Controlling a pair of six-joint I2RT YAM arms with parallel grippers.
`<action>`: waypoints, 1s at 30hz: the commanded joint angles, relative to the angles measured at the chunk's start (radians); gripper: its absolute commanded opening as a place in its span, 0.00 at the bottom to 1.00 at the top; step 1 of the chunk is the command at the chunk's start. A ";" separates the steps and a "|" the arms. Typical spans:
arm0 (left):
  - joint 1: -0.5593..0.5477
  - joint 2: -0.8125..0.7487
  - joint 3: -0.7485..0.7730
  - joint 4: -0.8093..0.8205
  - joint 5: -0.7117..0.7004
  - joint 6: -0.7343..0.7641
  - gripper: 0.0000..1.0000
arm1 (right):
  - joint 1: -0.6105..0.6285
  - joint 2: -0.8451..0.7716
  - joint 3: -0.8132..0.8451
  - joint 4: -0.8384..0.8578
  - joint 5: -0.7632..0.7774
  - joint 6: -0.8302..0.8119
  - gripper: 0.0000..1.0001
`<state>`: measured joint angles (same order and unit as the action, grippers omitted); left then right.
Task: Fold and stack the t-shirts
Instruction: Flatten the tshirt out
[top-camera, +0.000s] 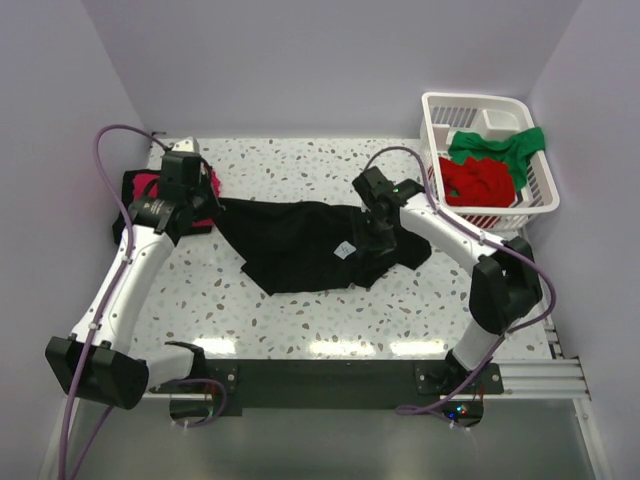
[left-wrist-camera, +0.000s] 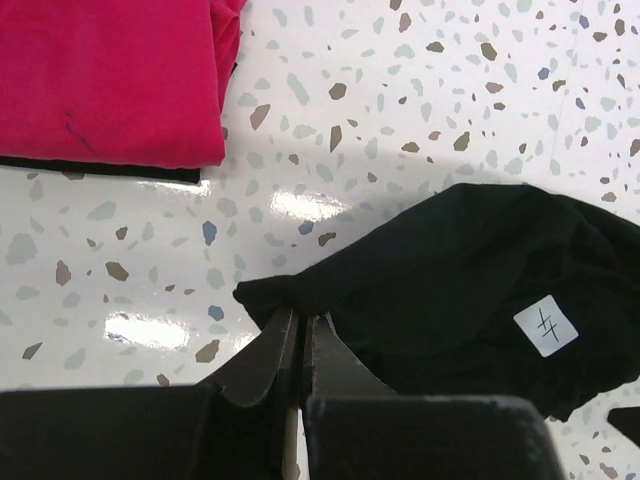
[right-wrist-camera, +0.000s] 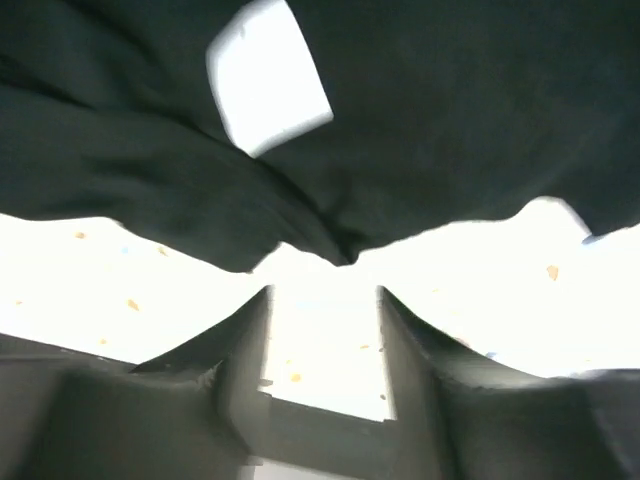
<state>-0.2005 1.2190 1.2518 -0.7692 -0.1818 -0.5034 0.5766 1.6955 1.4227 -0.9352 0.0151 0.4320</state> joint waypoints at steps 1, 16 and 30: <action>0.016 -0.024 0.040 0.002 0.030 0.028 0.00 | 0.005 0.006 -0.097 0.047 -0.014 0.028 0.59; 0.033 -0.044 0.011 0.011 0.044 0.029 0.00 | 0.000 0.206 -0.145 0.273 -0.199 -0.009 0.52; 0.144 0.070 0.310 0.028 -0.037 0.101 0.00 | -0.207 0.013 0.459 -0.164 -0.026 -0.145 0.00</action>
<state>-0.0807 1.3052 1.4673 -0.7815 -0.1574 -0.4400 0.4202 1.8397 1.7535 -0.9665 -0.0895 0.3382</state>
